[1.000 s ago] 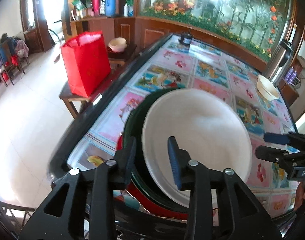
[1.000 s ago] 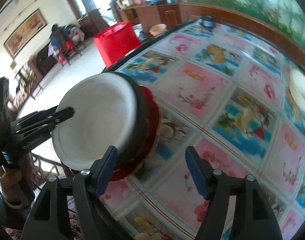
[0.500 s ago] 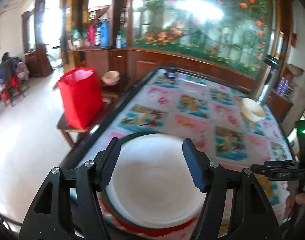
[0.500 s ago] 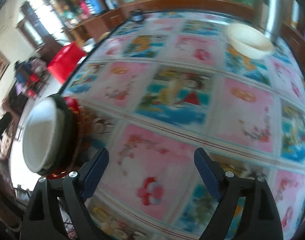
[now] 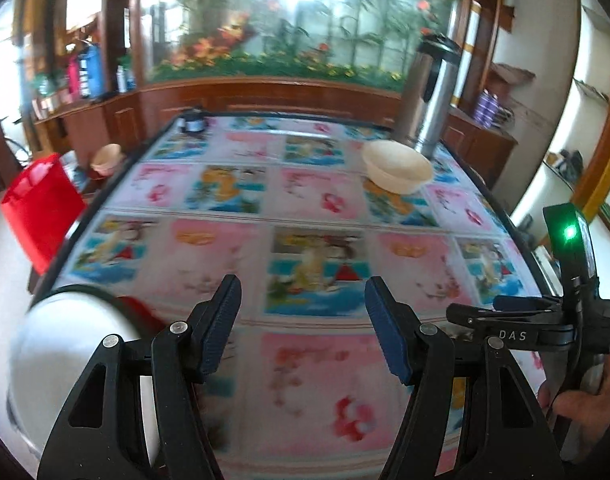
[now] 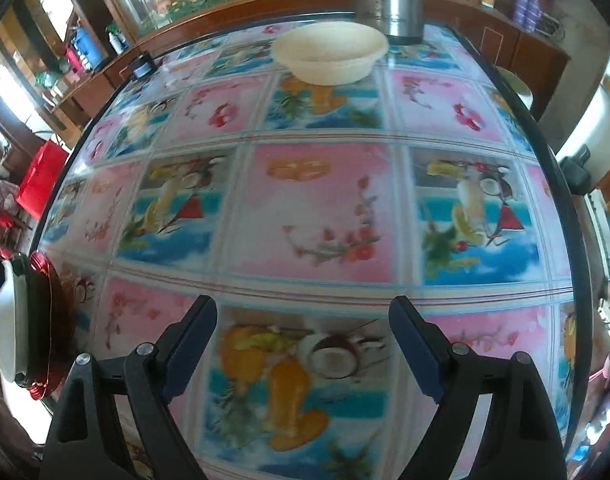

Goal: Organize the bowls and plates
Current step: 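Open both tools and withdraw them from the white plate, then move both tools to the beige paper plate beside the kettle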

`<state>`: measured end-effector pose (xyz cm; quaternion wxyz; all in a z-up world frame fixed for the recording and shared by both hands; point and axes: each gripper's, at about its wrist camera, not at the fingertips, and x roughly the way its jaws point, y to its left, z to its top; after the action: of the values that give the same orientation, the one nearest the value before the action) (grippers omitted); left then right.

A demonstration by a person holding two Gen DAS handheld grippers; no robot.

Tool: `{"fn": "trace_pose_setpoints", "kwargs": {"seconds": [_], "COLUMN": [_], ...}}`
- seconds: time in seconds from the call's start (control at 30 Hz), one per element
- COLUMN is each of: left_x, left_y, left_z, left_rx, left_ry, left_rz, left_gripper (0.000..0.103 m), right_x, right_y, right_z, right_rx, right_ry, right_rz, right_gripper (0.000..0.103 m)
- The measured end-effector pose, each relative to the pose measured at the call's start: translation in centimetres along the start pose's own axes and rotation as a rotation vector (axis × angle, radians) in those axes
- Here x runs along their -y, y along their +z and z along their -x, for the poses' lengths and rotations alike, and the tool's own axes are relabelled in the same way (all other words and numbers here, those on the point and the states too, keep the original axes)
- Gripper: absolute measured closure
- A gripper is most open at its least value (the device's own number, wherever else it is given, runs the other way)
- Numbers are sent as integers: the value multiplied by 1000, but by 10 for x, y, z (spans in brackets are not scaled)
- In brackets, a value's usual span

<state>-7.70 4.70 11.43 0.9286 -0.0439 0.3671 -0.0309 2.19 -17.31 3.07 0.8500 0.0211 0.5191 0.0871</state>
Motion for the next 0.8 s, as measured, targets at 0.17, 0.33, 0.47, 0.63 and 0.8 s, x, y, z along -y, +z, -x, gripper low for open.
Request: {"fn": "trace_pose_setpoints", "kwargs": {"seconds": [0.17, 0.33, 0.47, 0.63, 0.8], "left_x": [30, 51, 60, 61, 65], "left_y": [12, 16, 28, 52, 80], "left_z": [-29, -48, -60, -80, -106], "left_rx": [-45, -72, -84, -83, -100], "left_ry": [-32, -60, -51, -22, -4], "left_rz": [-30, -42, -45, -23, -8], "left_gripper": [38, 38, 38, 38, 38], "right_x": [17, 36, 43, 54, 68], "right_y": [14, 37, 57, 86, 113], "right_z": [3, 7, 5, 7, -2], "right_rx": [26, 55, 71, 98, 102], "right_ry": [-19, -8, 4, 33, 113], "right_rz": [0, -33, -18, -29, -54], "right_gripper": [15, 15, 15, 15, 15]}}
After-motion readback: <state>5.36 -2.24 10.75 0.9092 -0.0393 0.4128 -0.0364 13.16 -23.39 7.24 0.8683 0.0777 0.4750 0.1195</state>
